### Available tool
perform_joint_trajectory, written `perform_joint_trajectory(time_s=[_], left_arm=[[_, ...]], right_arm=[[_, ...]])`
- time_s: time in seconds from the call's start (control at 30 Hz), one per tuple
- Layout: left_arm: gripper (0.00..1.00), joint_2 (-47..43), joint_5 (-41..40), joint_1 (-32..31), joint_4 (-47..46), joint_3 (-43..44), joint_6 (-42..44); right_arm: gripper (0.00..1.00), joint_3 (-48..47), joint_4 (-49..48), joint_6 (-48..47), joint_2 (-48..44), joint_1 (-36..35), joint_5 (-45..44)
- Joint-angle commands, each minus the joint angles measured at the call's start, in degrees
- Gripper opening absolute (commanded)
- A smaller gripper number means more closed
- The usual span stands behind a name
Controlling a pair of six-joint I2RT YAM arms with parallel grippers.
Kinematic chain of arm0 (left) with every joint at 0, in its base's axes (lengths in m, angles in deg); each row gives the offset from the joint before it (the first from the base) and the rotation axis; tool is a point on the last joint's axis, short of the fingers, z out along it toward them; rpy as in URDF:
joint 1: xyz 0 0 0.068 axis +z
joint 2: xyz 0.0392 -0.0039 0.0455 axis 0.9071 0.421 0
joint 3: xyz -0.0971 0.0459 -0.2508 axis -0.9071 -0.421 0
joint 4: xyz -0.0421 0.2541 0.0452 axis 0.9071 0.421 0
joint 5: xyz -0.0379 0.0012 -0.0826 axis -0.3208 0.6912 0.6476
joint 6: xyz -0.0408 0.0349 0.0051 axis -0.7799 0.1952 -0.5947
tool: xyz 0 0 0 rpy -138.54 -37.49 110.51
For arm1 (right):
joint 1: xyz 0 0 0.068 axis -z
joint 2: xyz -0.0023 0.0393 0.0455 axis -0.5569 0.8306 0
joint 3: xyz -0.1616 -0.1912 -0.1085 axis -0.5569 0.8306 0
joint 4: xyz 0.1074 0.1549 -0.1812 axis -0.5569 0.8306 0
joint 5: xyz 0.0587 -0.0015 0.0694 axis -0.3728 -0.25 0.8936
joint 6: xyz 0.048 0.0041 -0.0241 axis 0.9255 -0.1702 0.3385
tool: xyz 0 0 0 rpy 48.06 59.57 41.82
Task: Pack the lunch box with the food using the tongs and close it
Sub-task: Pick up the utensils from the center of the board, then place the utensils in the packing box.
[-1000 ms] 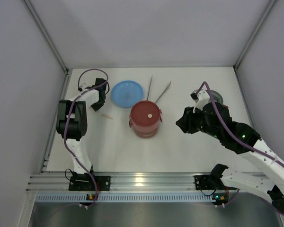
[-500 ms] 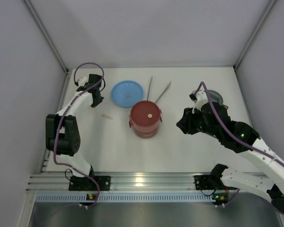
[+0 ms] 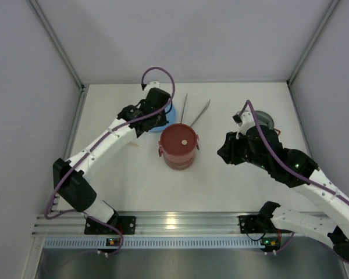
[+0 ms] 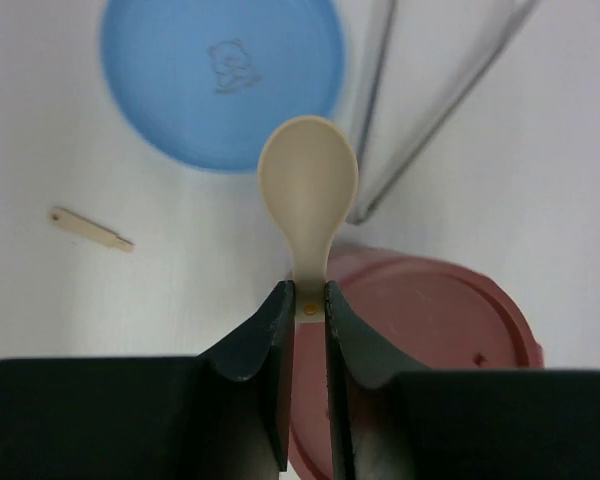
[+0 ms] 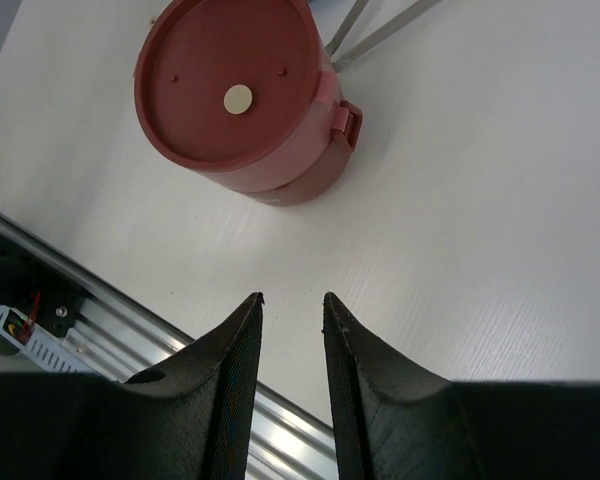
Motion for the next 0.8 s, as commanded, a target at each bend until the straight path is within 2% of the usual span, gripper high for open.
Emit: perform_joint_trajectory(time_s=[0.0, 0.27, 0.57, 0.77], left_arm=[[0.0, -2.3, -1.3, -5.0, 5.7, 2.2, 2.0], [0.0, 0.0, 1.0, -11.4, 7.5, 2.0, 2.6], [0.0, -0.4, 3.9, -13.6, 6.3, -1.5, 1.8], [0.05, -1.1, 6.9, -14.1, 4.8, -3.9, 2.5]], right_arm=[[0.3, -1.6, 0.5, 0.6, -0.2, 0.4, -1.2], [0.3, -1.2, 0.5, 0.4, 0.1, 0.4, -1.5], [0.31, -1.0, 0.6, 0.4, 0.3, 0.4, -1.6], [0.31, -1.0, 0.4, 0.6, 0.6, 0.3, -1.6]])
